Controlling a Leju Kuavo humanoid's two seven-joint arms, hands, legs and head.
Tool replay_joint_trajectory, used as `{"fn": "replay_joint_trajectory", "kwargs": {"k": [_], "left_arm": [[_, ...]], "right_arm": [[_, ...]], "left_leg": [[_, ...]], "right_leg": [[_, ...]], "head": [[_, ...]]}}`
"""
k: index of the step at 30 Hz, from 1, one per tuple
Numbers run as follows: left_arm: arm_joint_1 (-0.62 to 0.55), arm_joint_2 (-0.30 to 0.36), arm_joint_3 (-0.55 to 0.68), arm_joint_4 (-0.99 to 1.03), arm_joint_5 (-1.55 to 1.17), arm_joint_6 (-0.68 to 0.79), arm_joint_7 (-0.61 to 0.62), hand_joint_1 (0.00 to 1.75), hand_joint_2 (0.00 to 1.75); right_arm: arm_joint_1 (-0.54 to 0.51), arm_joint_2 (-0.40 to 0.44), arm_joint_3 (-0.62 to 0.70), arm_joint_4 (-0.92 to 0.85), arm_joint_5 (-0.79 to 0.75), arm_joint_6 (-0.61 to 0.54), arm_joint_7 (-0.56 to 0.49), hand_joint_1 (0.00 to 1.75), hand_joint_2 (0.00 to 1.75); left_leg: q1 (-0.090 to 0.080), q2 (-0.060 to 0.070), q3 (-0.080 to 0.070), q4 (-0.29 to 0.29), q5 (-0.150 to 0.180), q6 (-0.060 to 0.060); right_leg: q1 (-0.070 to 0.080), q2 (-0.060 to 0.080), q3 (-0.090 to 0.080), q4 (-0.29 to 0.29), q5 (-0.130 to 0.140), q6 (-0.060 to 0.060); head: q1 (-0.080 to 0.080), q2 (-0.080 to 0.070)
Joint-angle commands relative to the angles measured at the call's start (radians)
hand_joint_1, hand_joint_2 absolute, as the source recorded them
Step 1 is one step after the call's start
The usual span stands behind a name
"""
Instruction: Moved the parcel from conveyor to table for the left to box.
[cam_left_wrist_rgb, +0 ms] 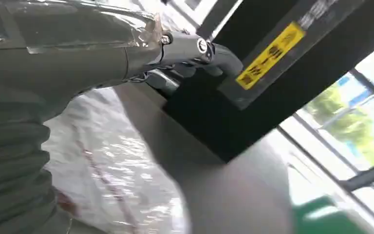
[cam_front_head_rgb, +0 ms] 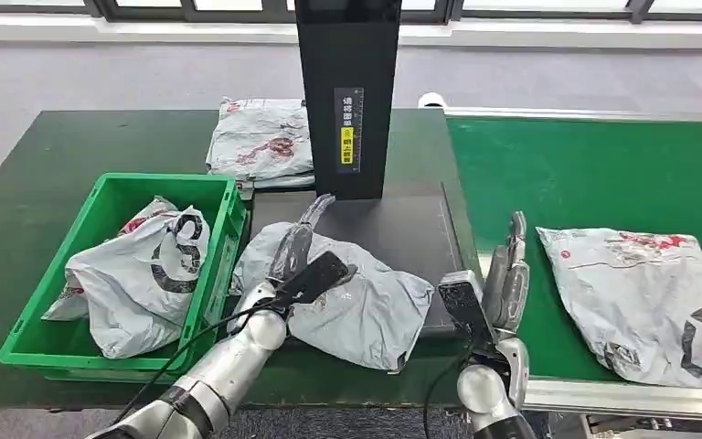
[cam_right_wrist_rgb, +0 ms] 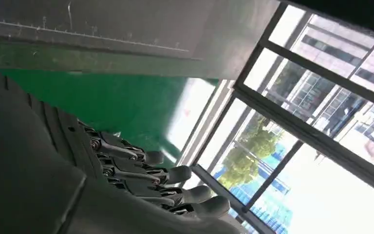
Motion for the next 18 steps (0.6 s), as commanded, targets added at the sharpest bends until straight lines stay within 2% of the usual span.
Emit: {"fn": "replay_joint_trajectory", "kwargs": {"k": [1,3,6,8,9,10,12,13,14,15,16,17,18], "left_arm": [[-0.001,0.102,-0.253,0.208,-0.494,-0.087,0.316,0.00,1.75],[-0.009,0.101,-0.263,0.225,-0.520,-0.110,0.341,0.00,1.75],[0.011,0.101,-0.251,0.275,-0.629,-0.248,0.450,0.00,1.75],[0.034,0.112,-0.243,0.295,-0.647,-0.285,0.458,0.00,1.75],[0.040,0.114,-0.229,0.303,-0.650,-0.301,0.464,0.17,1.75],[0.043,0.118,-0.227,0.299,-0.664,-0.297,0.462,1.38,1.75],[0.039,0.117,-0.225,0.298,-0.664,-0.299,0.462,1.38,1.75],[0.037,0.116,-0.223,0.297,-0.663,-0.300,0.463,1.38,1.75],[0.037,0.116,-0.223,0.297,-0.663,-0.300,0.463,1.38,1.75],[0.035,0.114,-0.223,0.296,-0.662,-0.300,0.463,1.75,1.75],[0.040,0.116,-0.204,0.285,-0.656,-0.304,0.459,1.75,1.75],[0.044,0.120,-0.192,0.275,-0.661,-0.317,0.447,1.75,1.75],[0.046,0.122,-0.171,0.261,-0.660,-0.302,0.419,1.75,1.75]], "right_arm": [[-0.017,0.029,-0.105,0.016,-0.028,0.066,-0.008,0.00,0.00],[-0.016,0.032,-0.104,0.016,-0.027,0.072,-0.005,0.00,0.00],[-0.020,0.059,-0.110,0.028,0.010,0.100,0.008,0.00,0.00],[-0.023,0.069,-0.105,0.041,0.022,0.108,0.010,0.00,0.00],[-0.025,0.073,-0.104,0.046,0.030,0.109,0.012,0.00,0.00],[-0.020,0.076,-0.109,0.041,0.034,0.108,0.012,0.00,0.00],[-0.016,0.074,-0.111,0.040,0.033,0.108,0.012,0.00,0.00],[-0.015,0.073,-0.113,0.038,0.033,0.108,0.013,0.00,0.00],[-0.015,0.073,-0.113,0.038,0.033,0.108,0.013,0.00,0.00],[-0.015,0.073,-0.113,0.037,0.033,0.108,0.013,0.00,0.00],[-0.005,0.072,-0.116,0.019,0.036,0.109,0.013,0.00,0.00],[-0.003,0.075,-0.120,0.014,0.040,0.117,0.015,0.00,0.00],[0.007,0.075,-0.124,0.002,0.048,0.122,0.015,0.00,0.00]], "left_leg": [[-0.001,0.002,0.004,-0.003,0.000,0.000],[-0.001,0.002,0.003,-0.002,0.000,0.000],[-0.001,0.002,0.005,-0.004,0.001,0.000],[-0.001,0.005,0.007,-0.005,0.001,0.000],[-0.001,0.003,0.009,-0.004,0.000,0.001],[-0.002,0.005,0.011,-0.007,0.002,0.001],[-0.001,0.004,0.015,-0.004,-0.010,0.001],[-0.001,0.006,0.013,-0.005,-0.008,0.000],[-0.001,0.004,0.013,-0.001,-0.019,0.000],[-0.001,0.006,0.012,-0.003,-0.016,0.002],[-0.001,0.003,0.024,0.002,-0.025,0.001],[-0.001,0.003,0.012,0.005,-0.021,0.000],[0.000,0.001,0.019,0.007,-0.024,0.000]], "right_leg": [[-0.001,0.002,0.003,-0.001,0.000,0.000],[-0.001,0.002,0.002,-0.001,0.000,0.000],[-0.001,0.001,0.004,-0.002,0.001,0.000],[-0.001,0.005,0.006,-0.003,0.002,-0.001],[-0.001,0.002,0.009,-0.002,0.000,0.000],[-0.002,0.004,0.010,-0.004,0.001,0.000],[-0.001,0.002,0.025,-0.002,-0.009,-0.002],[-0.001,0.003,0.021,-0.002,-0.006,-0.001],[-0.001,0.002,0.021,0.002,-0.019,-0.004],[-0.001,0.003,0.019,0.000,-0.015,-0.003],[-0.001,0.000,0.031,0.005,-0.024,-0.003],[-0.001,0.000,0.019,0.008,-0.021,-0.003],[0.000,-0.001,0.027,0.009,-0.024,-0.004]], "head": [[0.000,0.000],[0.000,0.000],[0.000,0.000],[0.000,0.000],[0.000,0.000],[0.000,0.000],[0.000,0.000],[0.000,0.000],[0.000,0.000],[0.000,0.000],[0.000,0.000],[0.000,0.000],[0.000,0.000]]}}
